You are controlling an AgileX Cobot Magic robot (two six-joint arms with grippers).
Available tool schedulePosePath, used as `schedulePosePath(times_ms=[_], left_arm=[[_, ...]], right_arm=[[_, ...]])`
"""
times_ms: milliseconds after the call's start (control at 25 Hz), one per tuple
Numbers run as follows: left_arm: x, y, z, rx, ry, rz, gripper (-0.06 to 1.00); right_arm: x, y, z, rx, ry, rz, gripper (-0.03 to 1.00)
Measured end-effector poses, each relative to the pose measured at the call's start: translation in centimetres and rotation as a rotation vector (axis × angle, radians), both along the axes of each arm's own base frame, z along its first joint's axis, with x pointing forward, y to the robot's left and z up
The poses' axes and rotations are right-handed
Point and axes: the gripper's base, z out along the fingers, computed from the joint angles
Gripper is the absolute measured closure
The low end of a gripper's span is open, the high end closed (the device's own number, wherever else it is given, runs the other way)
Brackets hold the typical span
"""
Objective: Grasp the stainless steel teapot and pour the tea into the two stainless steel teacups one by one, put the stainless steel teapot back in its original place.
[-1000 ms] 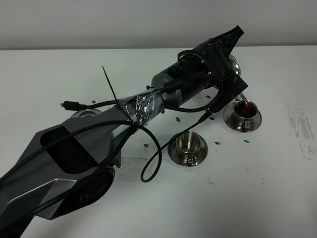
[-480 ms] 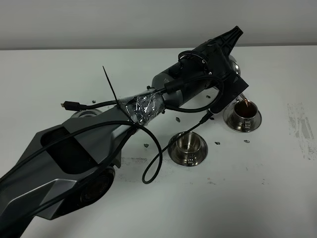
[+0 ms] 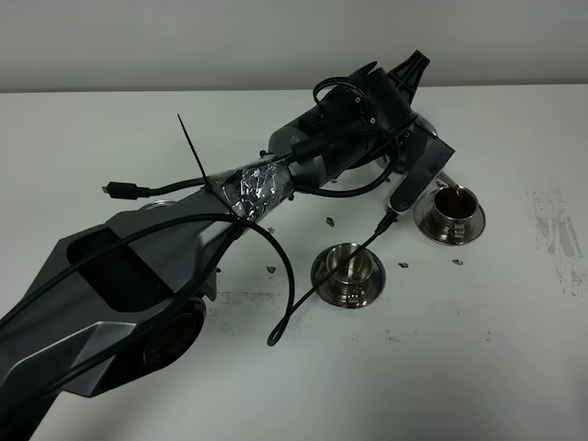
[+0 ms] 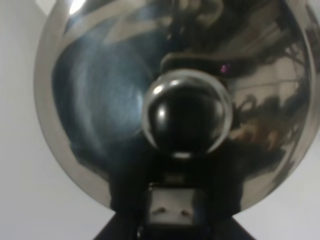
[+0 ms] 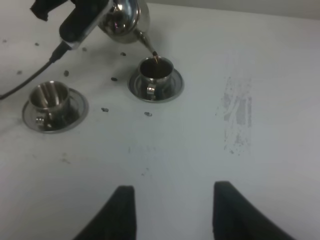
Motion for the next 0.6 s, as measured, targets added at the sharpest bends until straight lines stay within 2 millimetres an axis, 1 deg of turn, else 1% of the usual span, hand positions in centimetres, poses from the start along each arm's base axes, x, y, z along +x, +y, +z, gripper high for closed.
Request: schedulePosePath(times_ms=[120,320,440,600], left_arm=[[0.1,0.3,-0.2,-0.034,0.047,0.02,0.76],[0.8,1.3,-0.4,-0.093,0.105,0.096,0.76],[1.2,2.3,0.3,-0.134,0.131,0.155,0.76],[1.3,3.1,2.2,-0.249,0.189,0.224,0.76]], right_arm=[[0.0,0.0,0.0,0.0,0.0,0.0,0.59],[0.0,0.0,0.0,0.001,0.0,0.0,0.59],[0.0,0.0,0.0,0.001,0.0,0.0,0.59],[0.0,0.0,0.0,0.001,0.0,0.0,0.59]])
